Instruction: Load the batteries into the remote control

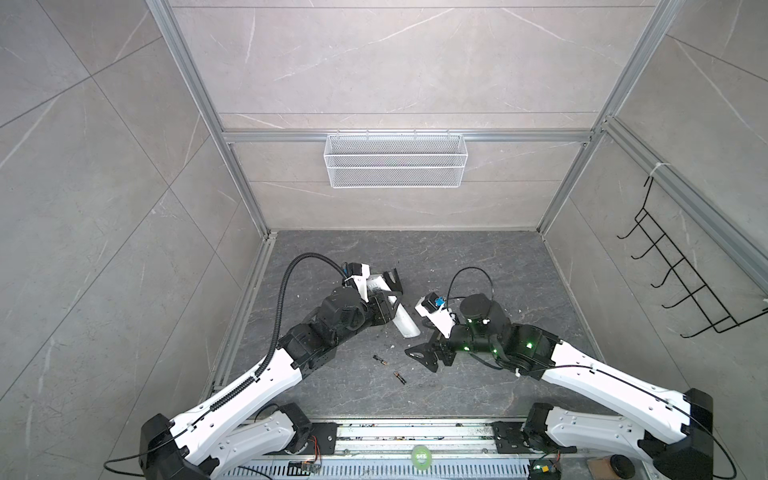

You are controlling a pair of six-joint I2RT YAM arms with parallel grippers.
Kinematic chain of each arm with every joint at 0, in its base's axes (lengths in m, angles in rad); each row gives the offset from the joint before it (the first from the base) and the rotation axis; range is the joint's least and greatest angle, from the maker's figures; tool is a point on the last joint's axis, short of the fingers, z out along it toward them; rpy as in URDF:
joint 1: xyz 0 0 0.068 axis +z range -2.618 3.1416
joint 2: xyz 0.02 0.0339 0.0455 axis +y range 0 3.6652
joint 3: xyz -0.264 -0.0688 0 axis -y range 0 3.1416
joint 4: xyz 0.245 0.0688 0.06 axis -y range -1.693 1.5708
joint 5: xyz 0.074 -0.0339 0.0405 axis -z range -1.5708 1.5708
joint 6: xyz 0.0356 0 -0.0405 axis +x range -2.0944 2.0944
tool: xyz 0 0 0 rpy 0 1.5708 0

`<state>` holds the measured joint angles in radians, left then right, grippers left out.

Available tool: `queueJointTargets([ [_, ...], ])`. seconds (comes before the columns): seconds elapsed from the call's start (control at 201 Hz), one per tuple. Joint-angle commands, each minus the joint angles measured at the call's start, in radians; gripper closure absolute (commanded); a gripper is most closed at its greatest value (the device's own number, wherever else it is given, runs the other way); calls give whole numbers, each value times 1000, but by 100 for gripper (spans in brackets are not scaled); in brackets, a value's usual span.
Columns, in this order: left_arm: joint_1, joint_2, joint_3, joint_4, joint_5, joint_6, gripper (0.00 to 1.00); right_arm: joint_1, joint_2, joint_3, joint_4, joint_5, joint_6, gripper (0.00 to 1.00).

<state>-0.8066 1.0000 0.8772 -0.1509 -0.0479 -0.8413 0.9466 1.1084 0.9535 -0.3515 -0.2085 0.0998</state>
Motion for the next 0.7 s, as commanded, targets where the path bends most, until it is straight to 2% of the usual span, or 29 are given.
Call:
queueJointTargets([
  [0.0,4,3,48,28,-10,-31,100,9,28,42,48,84,-33,2],
  [0.503,4,32,40,74,27,-47,100,9,132,44,112,110,-47,23],
  [0.692,4,29,37,73,28,-48,100,9,146,36,132,113,-43,44],
])
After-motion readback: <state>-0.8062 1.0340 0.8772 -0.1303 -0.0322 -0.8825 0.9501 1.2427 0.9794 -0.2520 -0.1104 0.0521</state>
